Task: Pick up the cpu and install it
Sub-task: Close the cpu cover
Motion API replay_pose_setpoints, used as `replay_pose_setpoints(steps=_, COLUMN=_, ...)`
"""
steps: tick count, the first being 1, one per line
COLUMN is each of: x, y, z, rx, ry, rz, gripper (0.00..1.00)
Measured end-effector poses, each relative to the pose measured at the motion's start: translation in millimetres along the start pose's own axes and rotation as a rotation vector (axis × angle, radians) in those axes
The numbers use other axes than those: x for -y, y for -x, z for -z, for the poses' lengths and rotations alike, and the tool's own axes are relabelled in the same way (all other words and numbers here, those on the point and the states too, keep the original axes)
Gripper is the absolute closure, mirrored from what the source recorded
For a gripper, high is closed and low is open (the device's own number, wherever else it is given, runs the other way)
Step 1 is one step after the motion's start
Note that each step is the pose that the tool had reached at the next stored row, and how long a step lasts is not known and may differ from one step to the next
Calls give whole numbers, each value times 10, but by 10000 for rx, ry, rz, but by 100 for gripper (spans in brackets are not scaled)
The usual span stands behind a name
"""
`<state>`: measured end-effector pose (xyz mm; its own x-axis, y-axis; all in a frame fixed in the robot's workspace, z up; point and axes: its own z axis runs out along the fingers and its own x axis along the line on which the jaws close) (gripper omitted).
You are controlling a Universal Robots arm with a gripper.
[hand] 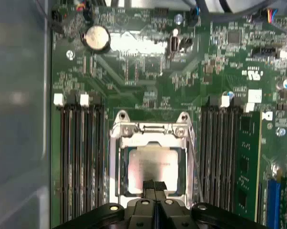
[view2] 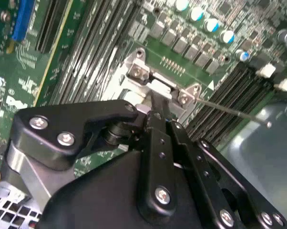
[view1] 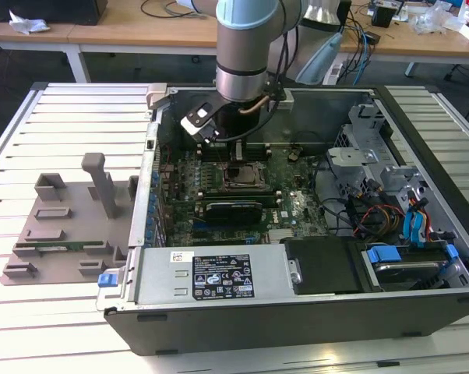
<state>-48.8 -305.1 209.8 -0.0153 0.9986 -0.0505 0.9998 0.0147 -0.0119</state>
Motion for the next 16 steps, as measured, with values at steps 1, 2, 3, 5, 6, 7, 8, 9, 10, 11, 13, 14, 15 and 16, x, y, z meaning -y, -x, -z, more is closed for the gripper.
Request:
replay_pose_setpoints(steps=1, x=23, y=-2, z=-46, rx=4, ry=-2, rz=2, gripper=89)
replay_pose_setpoints(steps=2, x=-66, y=-1, z=-62, rx=6, ry=-5, rz=1, gripper=89)
replay_pose_setpoints(steps=3, x=-95, y=-1, z=-62, rx=5, ry=-9, rz=1, gripper=89)
replay_pose_setpoints(steps=5, x=-146, y=-1, z=-57, rx=-1, ry=-18, rz=3, gripper=89)
replay_pose_setpoints(steps=6, x=-160, y=-1, z=-54, rx=-5, ry=-23, rz=3, gripper=89)
replay_pose_setpoints(steps=7, x=-177, y=-1, z=-47, rx=-9, ry=-29, rz=5, gripper=89)
replay_pose_setpoints(steps=8, x=-186, y=-1, z=-39, rx=-6, ry=-36, rz=4, gripper=89)
replay_pose_setpoints(steps=9, x=-189, y=1, z=-30, rx=1, ry=-44, rz=4, gripper=89)
replay_pose_setpoints(steps=10, x=-192, y=2, z=-16, rx=-1, ry=-44, rz=3, gripper=89)
replay_pose_setpoints(steps=11, x=-193, y=3, z=0, rx=2, ry=-46, rz=3, gripper=89)
replay_pose_setpoints(steps=13, x=-195, y=5, z=33, rx=1, ry=-46, rz=3, gripper=89)
replay_pose_setpoints(steps=14, x=-195, y=5, z=49, rx=0, ry=-46, rz=3, gripper=89)
replay_pose_setpoints(steps=15, x=-196, y=7, z=69, rx=2, ry=-46, rz=4, gripper=89)
replay_pose_setpoints(steps=16, x=-196, y=8, z=90, rx=2, ry=-47, rz=3, gripper=89)
